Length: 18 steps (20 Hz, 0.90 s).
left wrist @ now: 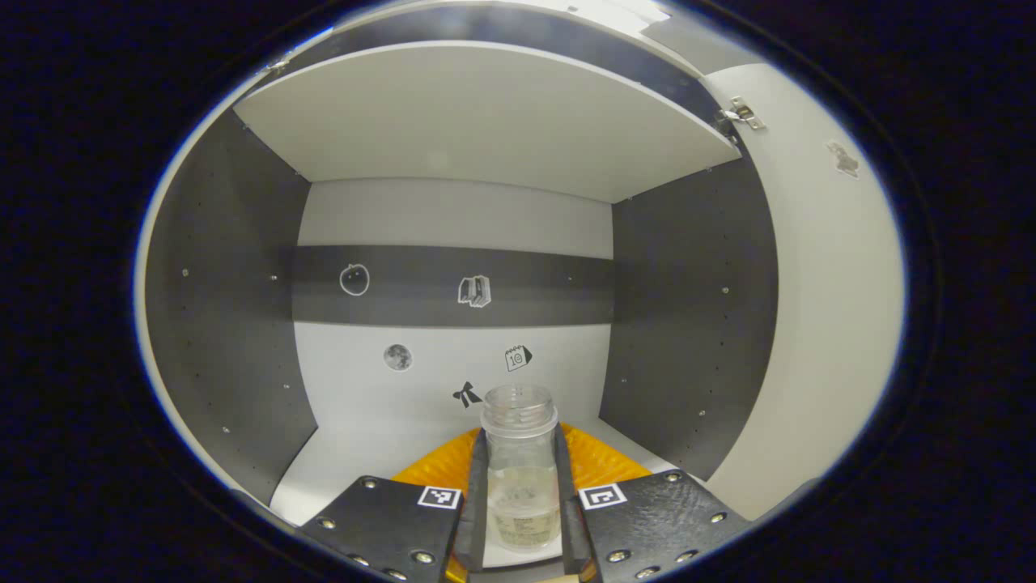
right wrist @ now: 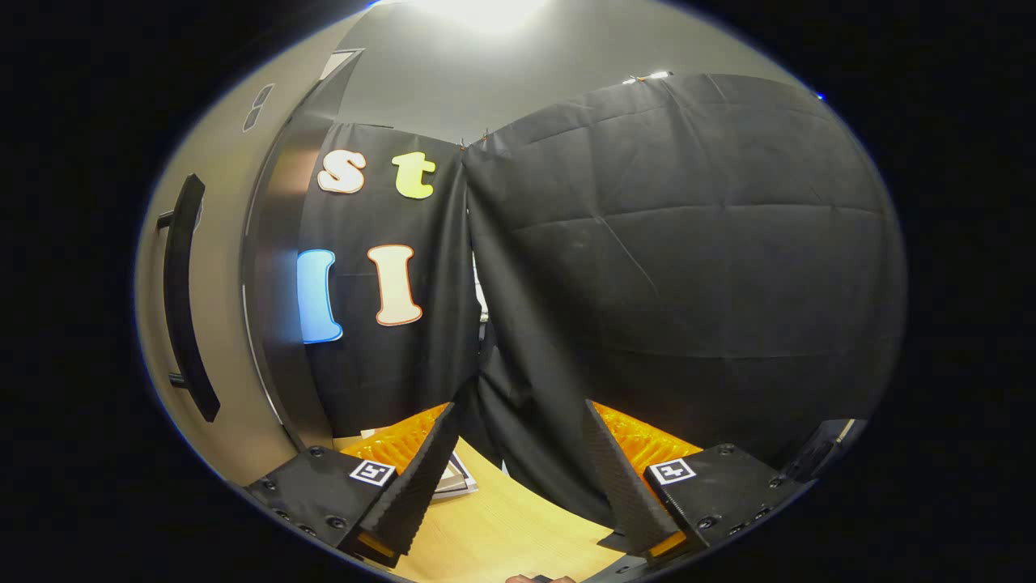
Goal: Grasp the bottle in the cabinet with the left hand and place it on the coaster, then close the right door with the right hand and the left door with the left hand.
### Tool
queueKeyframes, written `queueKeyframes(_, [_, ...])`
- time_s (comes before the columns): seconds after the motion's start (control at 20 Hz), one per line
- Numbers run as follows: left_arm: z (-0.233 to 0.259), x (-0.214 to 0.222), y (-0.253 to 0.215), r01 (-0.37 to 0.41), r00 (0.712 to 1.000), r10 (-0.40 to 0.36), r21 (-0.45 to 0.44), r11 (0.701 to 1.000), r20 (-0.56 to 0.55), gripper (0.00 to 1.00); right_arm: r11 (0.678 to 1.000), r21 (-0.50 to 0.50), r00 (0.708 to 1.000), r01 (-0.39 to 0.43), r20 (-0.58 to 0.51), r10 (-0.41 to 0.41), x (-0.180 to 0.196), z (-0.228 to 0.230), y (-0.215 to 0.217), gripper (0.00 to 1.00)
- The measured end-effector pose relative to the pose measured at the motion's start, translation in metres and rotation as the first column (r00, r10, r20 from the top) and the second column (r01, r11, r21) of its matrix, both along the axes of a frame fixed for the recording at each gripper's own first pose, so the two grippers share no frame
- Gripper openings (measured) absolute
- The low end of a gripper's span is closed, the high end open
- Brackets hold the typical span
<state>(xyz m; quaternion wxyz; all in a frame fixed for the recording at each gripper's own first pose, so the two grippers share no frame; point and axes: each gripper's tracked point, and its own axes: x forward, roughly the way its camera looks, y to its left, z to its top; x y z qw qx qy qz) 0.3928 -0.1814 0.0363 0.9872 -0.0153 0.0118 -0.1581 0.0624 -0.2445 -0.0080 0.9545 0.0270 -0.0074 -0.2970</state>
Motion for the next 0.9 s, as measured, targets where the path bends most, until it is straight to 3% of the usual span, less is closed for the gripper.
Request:
queueKeyframes(0.15, [0.014,-0.023,0.003,0.024,1.000,-0.024,-0.011,1.000,0.017,0.38,1.000,-0.002,1.000,-0.021,0.015,0.021,0.000,0.004,0.004,0.98])
queueKeyframes(0.2, [0.016,-0.032,0.003,0.035,0.999,-0.035,-0.014,0.999,0.019,0.40,0.999,-0.006,0.999,-0.035,0.014,0.035,0.001,0.006,0.007,0.94])
queueKeyframes(0.45, [0.024,-0.078,0.009,0.067,0.997,-0.067,-0.014,0.998,0.033,0.40,0.995,-0.051,0.995,-0.088,0.034,0.089,-0.001,0.024,0.022,0.94])
queueKeyframes(0.5, [0.023,-0.090,0.011,0.069,0.997,-0.069,-0.015,0.997,0.035,0.40,0.994,-0.059,0.995,-0.094,0.037,0.096,-0.002,0.025,0.024,0.98])
queueKeyframes(0.6, [0.021,-0.109,0.015,0.077,0.996,-0.076,-0.021,0.997,0.040,0.40,0.992,-0.068,0.993,-0.109,0.041,0.112,-0.005,0.028,0.029,0.94])
queueKeyframes(0.65, [0.019,-0.118,0.016,0.083,0.996,-0.082,-0.032,0.996,0.037,0.40,0.991,-0.069,0.992,-0.116,0.041,0.119,-0.006,0.030,0.034,0.98])
queueKeyframes(0.9, [-0.008,-0.154,0.025,0.099,0.995,-0.101,-0.143,0.985,-0.008,0.38,0.988,-0.069,0.989,-0.139,0.033,0.142,-0.017,0.030,0.043,0.94])
